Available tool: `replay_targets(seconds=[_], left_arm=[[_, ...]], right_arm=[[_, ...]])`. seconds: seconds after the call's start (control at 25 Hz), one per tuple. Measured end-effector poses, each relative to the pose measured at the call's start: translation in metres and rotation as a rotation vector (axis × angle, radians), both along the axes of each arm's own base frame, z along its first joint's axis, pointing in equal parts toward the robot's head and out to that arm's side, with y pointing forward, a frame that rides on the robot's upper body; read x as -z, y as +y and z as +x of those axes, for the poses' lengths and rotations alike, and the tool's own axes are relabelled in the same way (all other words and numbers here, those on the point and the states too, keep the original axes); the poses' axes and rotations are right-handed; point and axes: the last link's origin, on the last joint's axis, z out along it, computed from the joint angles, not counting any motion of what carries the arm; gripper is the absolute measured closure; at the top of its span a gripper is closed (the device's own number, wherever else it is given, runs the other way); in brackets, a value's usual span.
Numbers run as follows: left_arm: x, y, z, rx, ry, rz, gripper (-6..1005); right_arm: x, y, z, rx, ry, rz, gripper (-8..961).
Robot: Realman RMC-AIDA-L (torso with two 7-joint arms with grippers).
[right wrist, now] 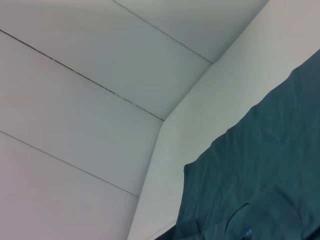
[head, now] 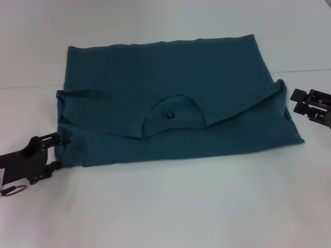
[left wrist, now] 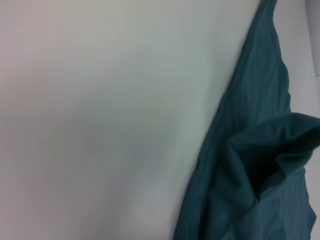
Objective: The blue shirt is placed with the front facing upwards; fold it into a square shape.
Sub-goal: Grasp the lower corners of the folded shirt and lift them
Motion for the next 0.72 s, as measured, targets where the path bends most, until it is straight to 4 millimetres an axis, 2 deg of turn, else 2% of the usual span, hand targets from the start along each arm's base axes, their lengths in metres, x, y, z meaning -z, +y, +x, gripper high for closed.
replay_targets(seconds=[0.44, 0.72], left_arm=[[-0.0013, 0.0102, 0.0106, 0.043, 0.015, 0.002, 280], [0.0009, 0.0022, 0.0087, 0.053, 0.014, -0.037, 280]], right_arm=[[-0.0001, -0.0006, 0.001, 0.004, 0.0, 0.002, 328], [0.0002, 0.0009, 0.0005, 0.006, -0.001, 0.004, 328]])
